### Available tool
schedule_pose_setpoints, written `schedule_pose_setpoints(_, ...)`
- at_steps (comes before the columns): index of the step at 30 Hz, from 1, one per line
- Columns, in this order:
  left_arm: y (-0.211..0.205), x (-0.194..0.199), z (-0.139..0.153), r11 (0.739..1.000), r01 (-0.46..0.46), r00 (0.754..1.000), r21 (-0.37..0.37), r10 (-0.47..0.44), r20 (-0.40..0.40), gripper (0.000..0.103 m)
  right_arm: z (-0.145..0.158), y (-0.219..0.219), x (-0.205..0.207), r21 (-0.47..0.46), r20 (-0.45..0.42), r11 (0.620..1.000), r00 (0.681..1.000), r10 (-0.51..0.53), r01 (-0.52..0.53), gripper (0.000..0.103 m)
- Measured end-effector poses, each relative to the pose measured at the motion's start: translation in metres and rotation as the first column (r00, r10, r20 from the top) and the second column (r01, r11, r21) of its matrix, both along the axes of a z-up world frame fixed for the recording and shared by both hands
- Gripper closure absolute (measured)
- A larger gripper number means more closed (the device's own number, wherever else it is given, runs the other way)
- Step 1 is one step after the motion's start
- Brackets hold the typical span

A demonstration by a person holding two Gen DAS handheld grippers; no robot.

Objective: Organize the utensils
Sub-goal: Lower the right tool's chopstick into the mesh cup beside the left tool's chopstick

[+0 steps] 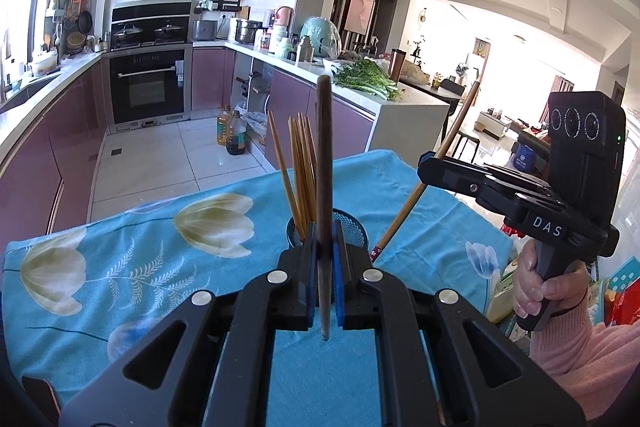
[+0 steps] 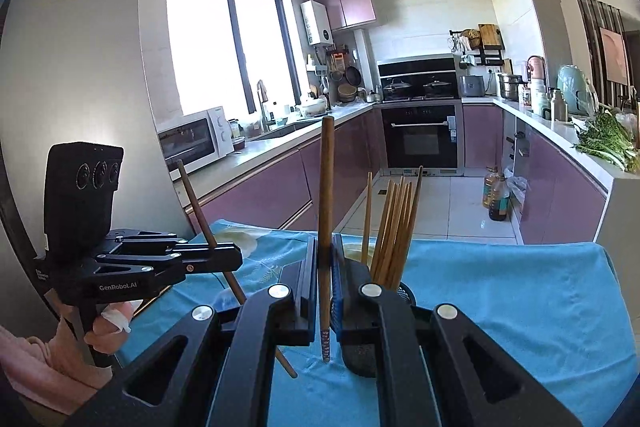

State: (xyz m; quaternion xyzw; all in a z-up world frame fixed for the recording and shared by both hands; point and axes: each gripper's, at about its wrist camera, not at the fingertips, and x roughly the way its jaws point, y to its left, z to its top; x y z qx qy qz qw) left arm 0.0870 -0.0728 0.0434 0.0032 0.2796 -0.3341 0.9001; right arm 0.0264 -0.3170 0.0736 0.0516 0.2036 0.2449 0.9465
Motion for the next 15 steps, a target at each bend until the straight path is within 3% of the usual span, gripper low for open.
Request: schedule_pose_setpoints(15, -0.006, -0.008, 0.043, 0.999, 0.017, 0.993, -0.036, -0.013, 0.115, 0.096, 0.014, 0.0, 0.007, -0.014, 0.057, 1.0, 0.998, -0.007, 0.008, 0.097)
